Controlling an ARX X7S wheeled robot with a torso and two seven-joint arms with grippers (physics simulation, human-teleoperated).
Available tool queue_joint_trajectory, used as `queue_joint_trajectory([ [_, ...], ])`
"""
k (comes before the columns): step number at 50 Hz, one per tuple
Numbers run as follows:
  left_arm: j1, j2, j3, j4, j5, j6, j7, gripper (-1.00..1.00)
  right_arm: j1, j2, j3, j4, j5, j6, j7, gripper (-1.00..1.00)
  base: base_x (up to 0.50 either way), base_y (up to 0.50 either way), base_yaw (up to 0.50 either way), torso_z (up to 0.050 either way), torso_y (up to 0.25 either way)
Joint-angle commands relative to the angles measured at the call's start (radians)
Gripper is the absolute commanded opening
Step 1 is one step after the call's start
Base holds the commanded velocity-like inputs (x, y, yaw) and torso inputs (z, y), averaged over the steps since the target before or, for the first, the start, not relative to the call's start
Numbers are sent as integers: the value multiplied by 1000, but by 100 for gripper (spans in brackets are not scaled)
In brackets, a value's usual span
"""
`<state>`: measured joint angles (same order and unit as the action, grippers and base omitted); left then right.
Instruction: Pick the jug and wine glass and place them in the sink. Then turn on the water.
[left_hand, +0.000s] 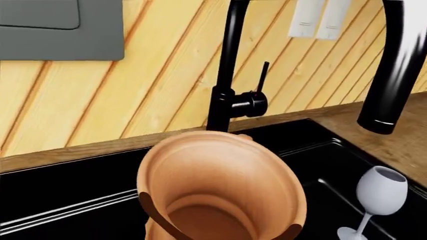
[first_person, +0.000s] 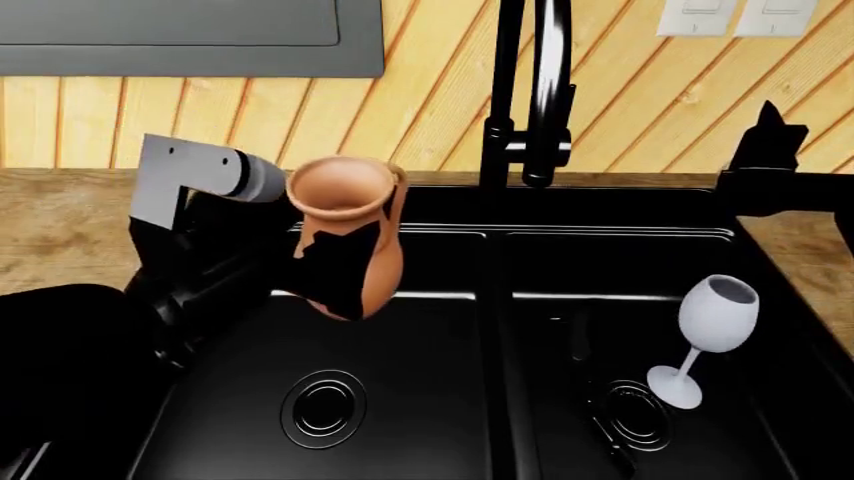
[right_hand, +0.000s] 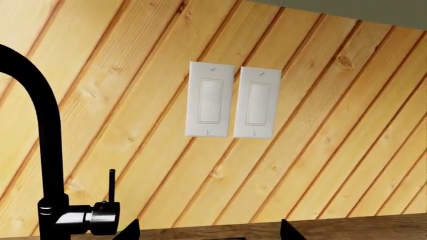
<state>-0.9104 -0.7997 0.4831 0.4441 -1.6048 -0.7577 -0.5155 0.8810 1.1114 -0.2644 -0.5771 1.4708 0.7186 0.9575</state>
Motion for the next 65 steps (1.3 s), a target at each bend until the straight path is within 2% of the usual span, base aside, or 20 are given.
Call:
queue_joint_trajectory([
  [1, 24, 23, -14, -16, 20, 36, 18, -100, 4, -1, -1, 1, 0, 5, 2, 100, 0, 0, 0, 0, 0],
  [29, 140, 40, 12, -34, 81, 83, 75, -100, 11, -16, -13, 9, -11, 15, -3, 100, 0, 0, 0, 0, 1],
  [65, 221, 62, 40, -64, 110, 114, 111, -100, -1, -20, -12, 9, -21, 10, -7, 100, 0, 0, 0, 1, 1],
])
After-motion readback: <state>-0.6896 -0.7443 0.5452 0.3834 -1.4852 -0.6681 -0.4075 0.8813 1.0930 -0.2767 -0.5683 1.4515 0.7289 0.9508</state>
